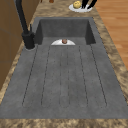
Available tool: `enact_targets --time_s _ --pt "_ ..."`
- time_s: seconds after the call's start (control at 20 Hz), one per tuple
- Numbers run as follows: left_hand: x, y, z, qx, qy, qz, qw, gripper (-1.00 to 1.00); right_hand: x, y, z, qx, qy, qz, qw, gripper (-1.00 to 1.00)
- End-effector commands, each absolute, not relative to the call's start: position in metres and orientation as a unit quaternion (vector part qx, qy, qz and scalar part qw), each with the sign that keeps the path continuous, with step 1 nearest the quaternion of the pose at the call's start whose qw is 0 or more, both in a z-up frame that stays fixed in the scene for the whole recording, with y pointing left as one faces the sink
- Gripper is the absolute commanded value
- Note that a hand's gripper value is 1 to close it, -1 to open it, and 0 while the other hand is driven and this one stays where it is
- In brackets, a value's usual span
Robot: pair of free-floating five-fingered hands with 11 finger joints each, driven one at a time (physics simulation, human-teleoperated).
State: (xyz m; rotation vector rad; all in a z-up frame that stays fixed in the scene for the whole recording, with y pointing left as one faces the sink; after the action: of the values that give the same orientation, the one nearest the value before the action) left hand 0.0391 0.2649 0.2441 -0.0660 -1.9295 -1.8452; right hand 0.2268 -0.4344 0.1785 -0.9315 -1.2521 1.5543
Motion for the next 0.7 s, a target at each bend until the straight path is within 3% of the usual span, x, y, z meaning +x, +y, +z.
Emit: enact_targets --time_s 0.0,0.65 --pt "0.04 0.265 0.244 -0.024 -0.703 -0.672 0.233 -1.0 0.227 -0.434 0.178 -0.377 -0.507 0.629 0.452 0.0" --pt "0.042 0.229 0.249 -0.023 -0.701 -0.673 0.235 -1.0 0.227 -0.434 0.178 -0.377 -0.507 0.629 0.452 0.0"
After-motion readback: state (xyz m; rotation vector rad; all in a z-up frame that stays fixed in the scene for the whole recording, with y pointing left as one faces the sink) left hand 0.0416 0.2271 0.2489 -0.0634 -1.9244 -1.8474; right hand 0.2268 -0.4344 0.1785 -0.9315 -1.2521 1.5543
